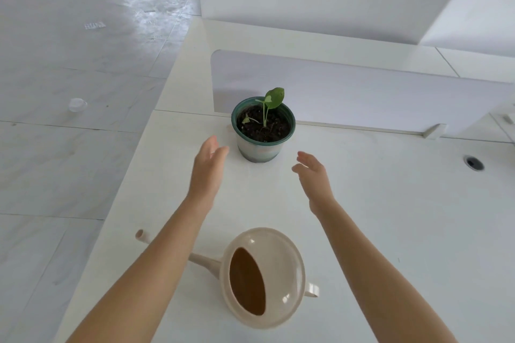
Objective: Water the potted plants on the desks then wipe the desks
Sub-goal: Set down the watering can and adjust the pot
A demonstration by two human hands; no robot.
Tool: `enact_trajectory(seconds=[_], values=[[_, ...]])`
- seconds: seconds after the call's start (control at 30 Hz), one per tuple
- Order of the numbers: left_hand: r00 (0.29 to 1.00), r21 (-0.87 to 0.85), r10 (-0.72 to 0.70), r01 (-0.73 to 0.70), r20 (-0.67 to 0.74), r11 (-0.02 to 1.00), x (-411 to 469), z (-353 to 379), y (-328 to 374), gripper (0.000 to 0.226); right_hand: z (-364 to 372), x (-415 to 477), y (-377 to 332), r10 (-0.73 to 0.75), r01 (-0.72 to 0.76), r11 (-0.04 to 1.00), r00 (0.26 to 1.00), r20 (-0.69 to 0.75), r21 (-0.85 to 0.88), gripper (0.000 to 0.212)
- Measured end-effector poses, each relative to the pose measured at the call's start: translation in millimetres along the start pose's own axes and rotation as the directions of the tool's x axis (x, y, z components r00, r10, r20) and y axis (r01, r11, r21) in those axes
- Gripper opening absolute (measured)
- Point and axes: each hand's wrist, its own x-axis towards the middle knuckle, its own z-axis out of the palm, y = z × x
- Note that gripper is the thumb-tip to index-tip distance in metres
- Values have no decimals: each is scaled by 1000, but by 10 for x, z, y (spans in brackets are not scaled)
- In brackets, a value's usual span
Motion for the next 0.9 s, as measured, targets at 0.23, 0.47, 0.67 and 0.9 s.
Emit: enact_trajectory(seconds=[0.23,0.47,0.67,0.9], values=[[973,-6,-154,157,171,988,934,396,-80,56,218,591,-187,15,-13,989,1000,-15,149,51],[976,-124,-115,139,186,983,1186,514,-268,74,341,781,-111,-52,61,967,998,-42,247,34],[971,-213,-97,144,219,966,927,579,-352,64,234,1052,-195,10,-13,977,1000,17,212,31],[984,-254,-125,155,129,955,1038,498,-234,38,108,1046,-181,-8,11,977,1000,-13,212,39]])
